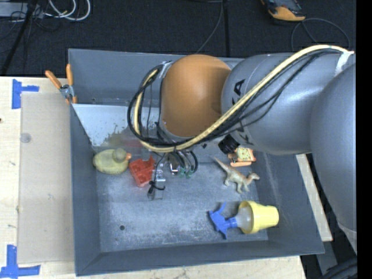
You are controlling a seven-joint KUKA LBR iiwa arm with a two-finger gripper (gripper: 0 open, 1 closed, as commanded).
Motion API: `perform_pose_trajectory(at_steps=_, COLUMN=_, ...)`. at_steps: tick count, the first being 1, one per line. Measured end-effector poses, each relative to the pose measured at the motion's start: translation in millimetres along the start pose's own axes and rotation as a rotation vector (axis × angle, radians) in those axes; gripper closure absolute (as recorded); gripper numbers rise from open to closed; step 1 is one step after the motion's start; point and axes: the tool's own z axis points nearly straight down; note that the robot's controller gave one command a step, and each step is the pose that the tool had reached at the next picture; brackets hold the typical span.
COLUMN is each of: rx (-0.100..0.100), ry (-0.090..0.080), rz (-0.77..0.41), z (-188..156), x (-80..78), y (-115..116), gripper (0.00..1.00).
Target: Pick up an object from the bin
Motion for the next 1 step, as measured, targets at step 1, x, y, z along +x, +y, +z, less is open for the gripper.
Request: perform_pose_trajectory(at_steps=1, rx=-0.001, ry=-0.007, rz=0.004, z=-4.7, x=-1.7, y=-1.1, gripper=0.00)
